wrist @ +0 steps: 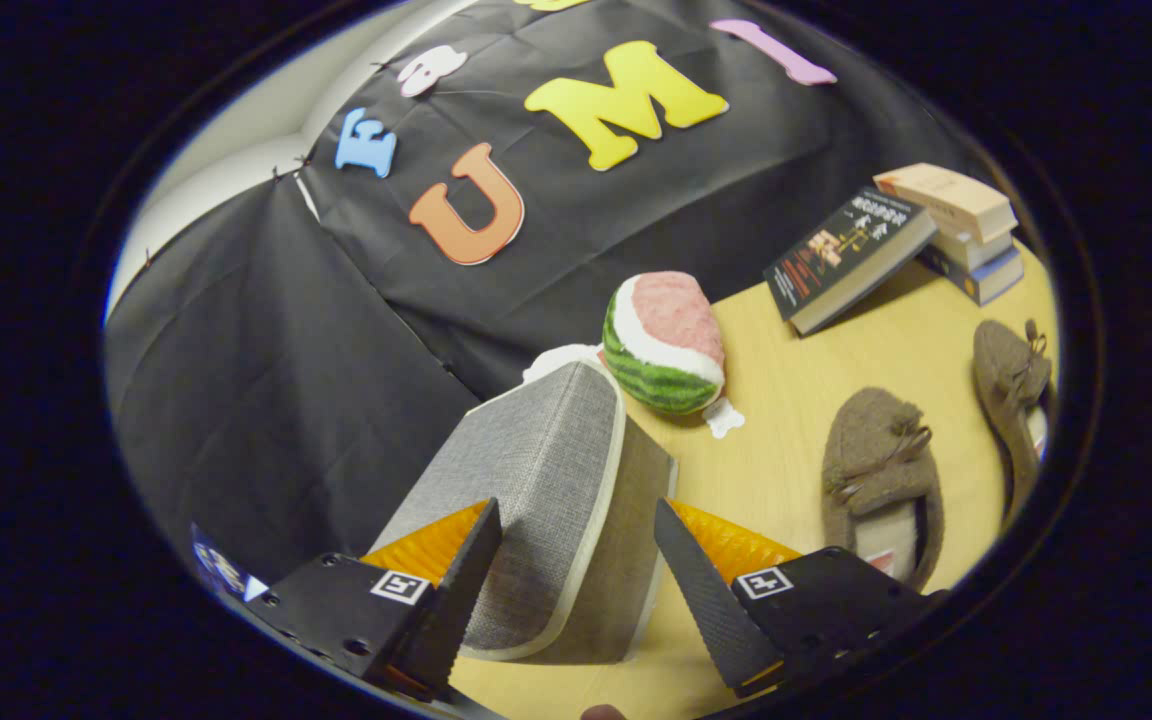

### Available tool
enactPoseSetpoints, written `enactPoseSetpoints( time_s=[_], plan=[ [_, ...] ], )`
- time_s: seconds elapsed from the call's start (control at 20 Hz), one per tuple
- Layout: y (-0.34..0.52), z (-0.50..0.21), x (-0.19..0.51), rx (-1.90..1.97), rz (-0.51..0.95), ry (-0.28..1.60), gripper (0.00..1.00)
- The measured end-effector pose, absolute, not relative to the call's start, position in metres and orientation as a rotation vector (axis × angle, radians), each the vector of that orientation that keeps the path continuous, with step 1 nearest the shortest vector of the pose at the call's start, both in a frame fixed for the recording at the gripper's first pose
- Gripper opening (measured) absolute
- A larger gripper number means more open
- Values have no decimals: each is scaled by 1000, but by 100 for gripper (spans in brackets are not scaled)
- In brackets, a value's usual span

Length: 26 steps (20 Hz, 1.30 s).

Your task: Open the storage box then place both shoes into the box .Put the left shoe in first, then the right shoe, with the right side of both shoes facing outward in a uniform manner.

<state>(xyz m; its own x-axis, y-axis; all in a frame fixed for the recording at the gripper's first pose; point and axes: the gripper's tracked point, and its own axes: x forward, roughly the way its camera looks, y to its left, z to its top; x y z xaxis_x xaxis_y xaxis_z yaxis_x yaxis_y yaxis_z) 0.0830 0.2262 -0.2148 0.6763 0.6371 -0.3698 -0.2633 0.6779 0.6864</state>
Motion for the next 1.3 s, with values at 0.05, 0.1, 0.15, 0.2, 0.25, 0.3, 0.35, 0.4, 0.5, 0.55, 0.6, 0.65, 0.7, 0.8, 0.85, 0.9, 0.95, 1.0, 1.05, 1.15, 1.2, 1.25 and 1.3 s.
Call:
enactPoseSetpoints(
  time_s=[0.05,0.1,0.15,0.2,0.25,0.3,0.35,0.4,0.5,0.55,0.6,0.65,0.7,0.8,0.85,0.9,0.95,1.0,1.05,1.15,1.2,1.25,1.3],
  plan=[
    [227,-215,82,673,551,657,95],
    [228,-215,82,701,555,672,95],
    [229,-215,80,727,558,688,95],
    [230,-216,80,755,560,703,95],
    [233,-215,79,786,569,718,95],
    [237,-213,77,820,594,736,95],
    [242,-212,74,843,608,749,90],
    [247,-213,69,847,626,767,83],
    [255,-211,63,856,660,788,84],
    [261,-213,59,858,674,806,83],
    [262,-214,58,871,680,819,83],
    [263,-215,57,885,680,829,84],
    [265,-215,55,914,679,836,81],
    [264,-214,57,928,677,851,75],
    [257,-209,57,925,679,846,73],
    [256,-206,57,933,674,844,70],
    [255,-204,56,935,678,845,68],
    [255,-199,55,933,685,839,66],
    [256,-194,55,924,691,829,66],
    [255,-183,53,905,706,804,66],
    [255,-175,53,899,715,789,66],
    [254,-169,52,887,721,779,66],
    [253,-161,53,876,729,768,66]
  ],
)
